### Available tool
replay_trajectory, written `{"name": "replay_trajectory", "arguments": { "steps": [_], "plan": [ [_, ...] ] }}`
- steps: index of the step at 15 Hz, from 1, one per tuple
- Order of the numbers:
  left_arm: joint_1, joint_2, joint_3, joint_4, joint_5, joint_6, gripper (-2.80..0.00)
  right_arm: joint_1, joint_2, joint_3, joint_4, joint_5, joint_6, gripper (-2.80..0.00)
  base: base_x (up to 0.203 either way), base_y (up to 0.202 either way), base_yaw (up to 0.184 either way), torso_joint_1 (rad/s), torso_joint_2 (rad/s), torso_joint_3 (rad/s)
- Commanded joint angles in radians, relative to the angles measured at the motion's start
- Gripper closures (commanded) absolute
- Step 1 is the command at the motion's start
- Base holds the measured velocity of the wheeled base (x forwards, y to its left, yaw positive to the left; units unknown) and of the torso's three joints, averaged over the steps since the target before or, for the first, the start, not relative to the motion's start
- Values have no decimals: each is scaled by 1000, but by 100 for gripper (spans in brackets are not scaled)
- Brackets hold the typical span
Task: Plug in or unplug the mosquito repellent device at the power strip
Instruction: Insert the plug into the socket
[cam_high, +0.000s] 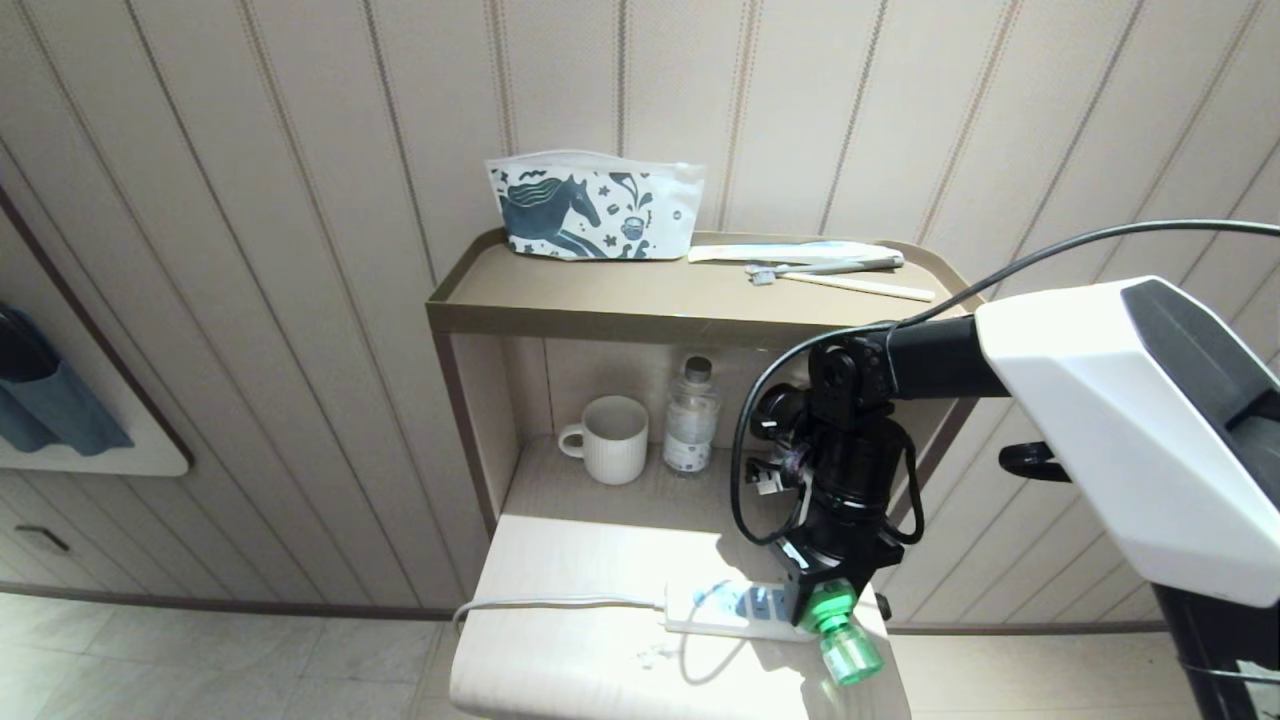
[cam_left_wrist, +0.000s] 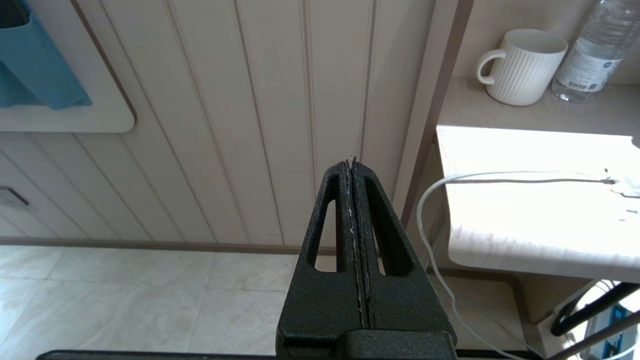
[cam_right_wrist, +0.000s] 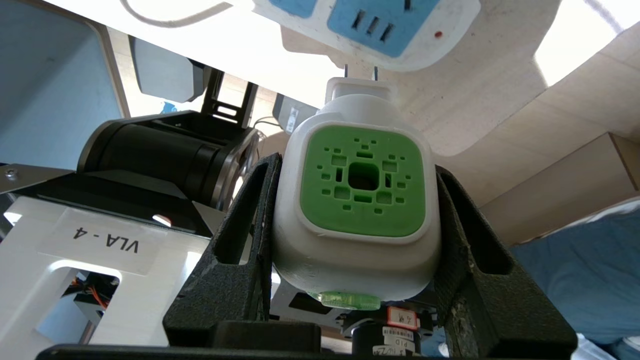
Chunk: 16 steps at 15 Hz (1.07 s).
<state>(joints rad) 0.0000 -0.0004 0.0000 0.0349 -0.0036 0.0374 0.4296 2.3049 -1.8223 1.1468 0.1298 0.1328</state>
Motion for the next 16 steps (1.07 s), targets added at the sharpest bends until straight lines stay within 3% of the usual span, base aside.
{"name": "replay_trajectory", "arguments": {
  "steps": [1, 16],
  "plan": [
    [0, 0, 0, 0, 1, 1, 0, 1, 2, -6, 5, 1, 1, 0, 0, 0, 0, 0, 0, 0],
    [0, 0, 0, 0, 1, 1, 0, -15, -13, 19, -65, -34, 16, 0, 0, 0, 0, 0, 0, 0]
  ]
}}
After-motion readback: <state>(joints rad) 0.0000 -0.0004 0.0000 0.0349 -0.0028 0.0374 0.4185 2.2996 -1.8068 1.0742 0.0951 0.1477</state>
